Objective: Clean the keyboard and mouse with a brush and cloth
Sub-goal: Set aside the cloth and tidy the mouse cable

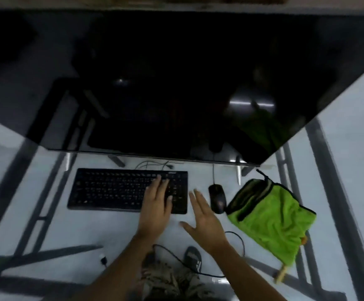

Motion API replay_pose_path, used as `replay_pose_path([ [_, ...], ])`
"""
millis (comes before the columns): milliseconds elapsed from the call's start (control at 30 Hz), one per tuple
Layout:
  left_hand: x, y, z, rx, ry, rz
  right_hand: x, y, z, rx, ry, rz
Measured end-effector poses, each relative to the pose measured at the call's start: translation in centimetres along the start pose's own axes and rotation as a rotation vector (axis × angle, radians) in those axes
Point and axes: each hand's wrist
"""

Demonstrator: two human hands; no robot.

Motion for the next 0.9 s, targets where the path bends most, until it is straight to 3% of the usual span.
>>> replay_pose_path([
  [133,5.5,-0.8,-9.3,0.277,-0.027,0.093,-3.2,-2.5,-0.9,-0.091,0.056,-0.112],
  [300,9.0,-1.5,-17.1,0.611,-0.046,0.099,-4.3,-3.5,-1.5,-0.191,0.204,-0.095],
  [600,9.4,-3.0,-17.9,0.874,0.087,0.268,-5.0,-3.5,-3.5,-0.3,0.29,0.027],
  [733,9.8,-6.1,-18.1,0.746,0.266,0.275,-5.0,-5.8,-3.2,-0.36,0.284,0.084],
  [900,10.5,-10.7,-18.8,0.61,0.313,0.179,-3.8,-10.0,-2.1,-0.458,0.225,0.125],
])
Point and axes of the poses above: each hand's wrist, its own y-axis away from the middle knuckle, its own x-axis out of the back of the hand, z = x × y, and after that the axes turned 7 degrees about x, right-handed
